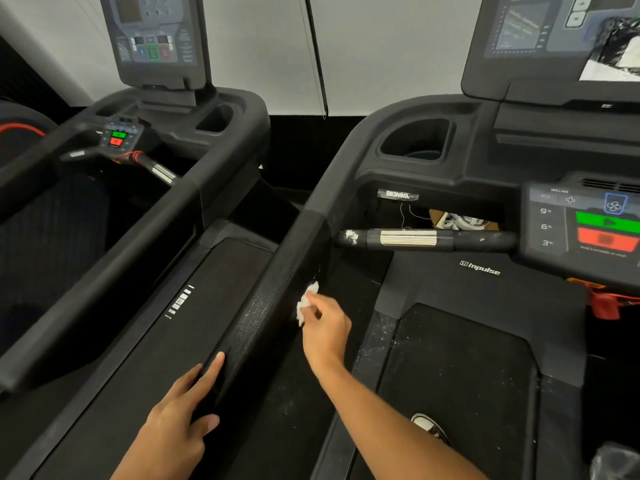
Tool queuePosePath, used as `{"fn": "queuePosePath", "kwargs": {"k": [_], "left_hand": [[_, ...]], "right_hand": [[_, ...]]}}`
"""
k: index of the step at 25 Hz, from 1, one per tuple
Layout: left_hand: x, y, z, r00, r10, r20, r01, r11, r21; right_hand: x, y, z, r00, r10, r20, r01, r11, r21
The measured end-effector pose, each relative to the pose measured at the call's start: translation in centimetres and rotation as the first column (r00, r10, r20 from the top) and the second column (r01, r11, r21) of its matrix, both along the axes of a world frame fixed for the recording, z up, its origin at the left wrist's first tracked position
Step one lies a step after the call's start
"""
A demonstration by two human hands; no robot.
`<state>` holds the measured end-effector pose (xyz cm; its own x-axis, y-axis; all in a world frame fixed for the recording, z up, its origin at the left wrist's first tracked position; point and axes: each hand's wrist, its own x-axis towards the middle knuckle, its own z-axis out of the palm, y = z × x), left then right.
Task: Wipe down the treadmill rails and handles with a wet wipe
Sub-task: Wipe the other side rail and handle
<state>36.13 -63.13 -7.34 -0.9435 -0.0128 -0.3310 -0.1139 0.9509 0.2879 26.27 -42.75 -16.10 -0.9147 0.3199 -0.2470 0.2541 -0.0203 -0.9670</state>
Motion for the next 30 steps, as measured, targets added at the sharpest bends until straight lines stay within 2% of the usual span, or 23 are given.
{"fn": "queuePosePath", "kwargs": {"k": [2, 4, 6, 9, 12, 13, 16, 18, 20, 21, 23, 25, 26, 27, 28, 29, 30], "left_hand": [[-0.1, 0.0, 0.1, 1.000, -0.002, 0.017, 0.002, 1.000, -0.001], [0.0, 0.1, 0.2, 1.000, -0.008, 0.022, 0.008, 1.000, 0.003], [0.0, 0.2, 0.1, 1.000, -0.004, 0.010, 0.003, 1.000, 0.026], [0.0, 0.1, 0.1, 1.000, 0.008, 0.012, -0.008, 1.000, 0.030], [-0.1, 0.0, 0.3, 1.000, 0.000, 0.021, -0.001, 1.000, 0.016], [-0.1, 0.0, 0.3, 1.000, 0.003, 0.028, -0.004, 1.000, 0.018], [-0.2, 0.1, 0.4, 0.999, 0.012, 0.047, -0.014, 0.999, 0.029], [-0.2, 0.1, 0.3, 0.999, 0.015, 0.050, -0.016, 0.999, 0.027], [-0.2, 0.0, 0.2, 0.999, 0.016, 0.048, -0.017, 0.999, 0.029], [-0.3, -0.1, 0.2, 0.999, 0.014, 0.050, -0.015, 0.999, 0.029], [-0.4, -0.3, 0.2, 0.998, 0.010, 0.063, -0.012, 1.000, 0.029], [-0.4, -0.2, 0.3, 0.998, 0.007, 0.067, -0.009, 0.999, 0.033], [-0.4, -0.2, 0.3, 0.998, 0.005, 0.061, -0.007, 0.999, 0.034], [-0.4, -0.1, 0.2, 0.999, 0.004, 0.053, -0.006, 0.999, 0.036], [-0.3, -0.1, 0.1, 0.999, 0.004, 0.048, -0.006, 0.999, 0.042], [-0.2, 0.0, 0.0, 0.999, 0.005, 0.047, -0.007, 0.999, 0.048], [-0.2, -0.1, 0.0, 0.999, 0.004, 0.046, -0.007, 0.999, 0.053]], "right_hand": [[0.8, 0.5, -0.7, 0.998, -0.057, 0.028, 0.057, 0.998, -0.011], [-2.8, 2.1, -0.4, 0.963, -0.248, 0.103, 0.254, 0.966, -0.054], [-6.7, 3.3, 1.2, 0.942, -0.322, 0.099, 0.328, 0.943, -0.051], [-7.3, 2.0, 0.7, 0.970, -0.241, 0.041, 0.239, 0.970, 0.051], [-3.6, 1.8, -2.2, 0.979, -0.057, 0.194, 0.053, 0.998, 0.025], [-3.7, 2.4, -2.2, 0.975, -0.059, 0.216, 0.069, 0.997, -0.039], [-7.1, 2.8, -0.2, 0.954, -0.251, 0.163, 0.279, 0.944, -0.179], [-7.9, 1.9, 1.3, 0.946, -0.295, 0.134, 0.311, 0.942, -0.123], [-6.0, 0.8, 0.6, 0.960, -0.267, 0.086, 0.269, 0.963, -0.006], [-4.6, 0.6, -0.1, 0.976, -0.202, 0.084, 0.202, 0.979, 0.004], [-2.7, 0.8, -0.9, 0.992, -0.057, 0.113, 0.063, 0.997, -0.044], [-3.4, 1.9, -0.5, 0.987, -0.055, 0.149, 0.076, 0.988, -0.136], [-4.7, 2.5, 0.0, 0.976, -0.126, 0.179, 0.165, 0.961, -0.222], [-6.1, 3.1, 0.4, 0.945, -0.225, 0.237, 0.299, 0.889, -0.346], [-7.3, 3.5, 0.6, 0.901, -0.305, 0.310, 0.424, 0.774, -0.471], [-8.1, 3.5, 0.7, 0.863, -0.354, 0.361, 0.503, 0.677, -0.538], [-8.5, 3.3, 0.5, 0.847, -0.379, 0.374, 0.529, 0.679, -0.510]]}}
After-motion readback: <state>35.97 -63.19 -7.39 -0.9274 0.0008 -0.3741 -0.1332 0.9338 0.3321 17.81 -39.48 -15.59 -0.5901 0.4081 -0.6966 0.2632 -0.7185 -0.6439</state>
